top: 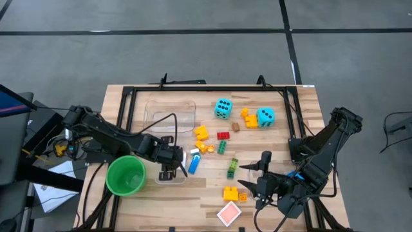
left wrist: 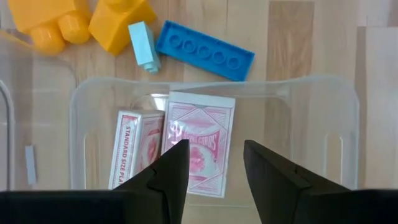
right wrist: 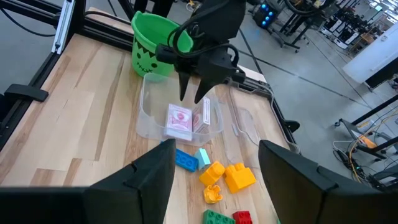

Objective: Pick & Place Toys
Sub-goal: Put the yellow game piece into the bottom right transparent bin

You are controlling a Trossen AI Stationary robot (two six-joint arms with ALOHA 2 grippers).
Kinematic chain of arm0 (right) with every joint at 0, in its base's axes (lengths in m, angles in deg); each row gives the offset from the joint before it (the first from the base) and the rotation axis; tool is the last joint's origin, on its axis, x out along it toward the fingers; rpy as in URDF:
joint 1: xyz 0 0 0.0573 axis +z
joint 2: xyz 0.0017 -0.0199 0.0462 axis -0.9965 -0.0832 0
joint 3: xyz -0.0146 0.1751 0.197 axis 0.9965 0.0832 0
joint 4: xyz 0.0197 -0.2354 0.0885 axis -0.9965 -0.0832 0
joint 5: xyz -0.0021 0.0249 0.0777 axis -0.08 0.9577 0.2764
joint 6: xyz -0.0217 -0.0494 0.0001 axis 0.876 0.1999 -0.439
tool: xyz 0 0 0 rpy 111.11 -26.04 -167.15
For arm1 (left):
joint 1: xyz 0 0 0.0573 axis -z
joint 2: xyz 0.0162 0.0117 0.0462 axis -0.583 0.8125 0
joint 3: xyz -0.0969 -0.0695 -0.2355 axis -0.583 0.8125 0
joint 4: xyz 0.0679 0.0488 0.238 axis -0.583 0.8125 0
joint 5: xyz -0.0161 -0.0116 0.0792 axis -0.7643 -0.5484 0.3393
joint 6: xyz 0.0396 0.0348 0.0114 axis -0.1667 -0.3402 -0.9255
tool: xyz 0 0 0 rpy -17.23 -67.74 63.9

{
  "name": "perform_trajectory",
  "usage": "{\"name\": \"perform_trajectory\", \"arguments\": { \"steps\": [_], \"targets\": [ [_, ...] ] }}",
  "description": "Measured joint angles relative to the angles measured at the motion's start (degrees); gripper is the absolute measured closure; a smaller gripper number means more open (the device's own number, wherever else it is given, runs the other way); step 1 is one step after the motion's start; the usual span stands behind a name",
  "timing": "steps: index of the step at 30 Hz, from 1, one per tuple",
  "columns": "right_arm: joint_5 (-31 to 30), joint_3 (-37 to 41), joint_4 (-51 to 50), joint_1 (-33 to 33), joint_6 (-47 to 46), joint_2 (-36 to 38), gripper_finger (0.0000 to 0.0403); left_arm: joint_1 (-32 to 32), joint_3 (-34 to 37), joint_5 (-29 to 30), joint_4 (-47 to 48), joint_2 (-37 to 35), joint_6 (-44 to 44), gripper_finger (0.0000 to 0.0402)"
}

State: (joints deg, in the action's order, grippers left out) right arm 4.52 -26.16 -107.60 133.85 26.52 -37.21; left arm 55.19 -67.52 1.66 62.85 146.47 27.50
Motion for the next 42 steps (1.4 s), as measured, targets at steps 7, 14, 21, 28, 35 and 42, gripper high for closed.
{"name": "perform_trajectory", "arguments": {
  "steps": [7, 14, 21, 28, 35, 42],
  "targets": [
    [0.00, 0.00, -0.41, 0.00, -0.73, -0.01, 0.0181, 0.32, 0.00, -0.94, -4.40, 0.00, 0.59, 0.0253],
    [-0.04, 0.00, -1.38, 0.00, -2.08, -0.02, 0.0181, 3.07, -0.02, -4.10, -17.67, -0.02, 0.61, 0.0242],
    [0.02, 0.00, -1.61, 0.00, -2.80, -0.02, 0.0181, 8.22, -0.02, -4.87, -37.91, -0.02, -1.55, 0.0207],
    [6.36, 0.00, -1.49, 0.00, -6.88, -0.07, 0.0166, 15.01, -0.09, -4.67, -51.87, -0.94, -14.06, 0.0109],
    [15.32, -0.04, 0.18, -0.04, -8.63, -4.05, 0.0135, 19.93, -0.09, 3.62, -50.39, -5.38, -27.70, 0.0009],
    [16.24, 0.00, -1.47, -1.67, -16.56, -5.66, 0.0124, 22.68, 0.00, 11.14, -50.41, -6.39, -33.07, 0.0024]
  ]
}}
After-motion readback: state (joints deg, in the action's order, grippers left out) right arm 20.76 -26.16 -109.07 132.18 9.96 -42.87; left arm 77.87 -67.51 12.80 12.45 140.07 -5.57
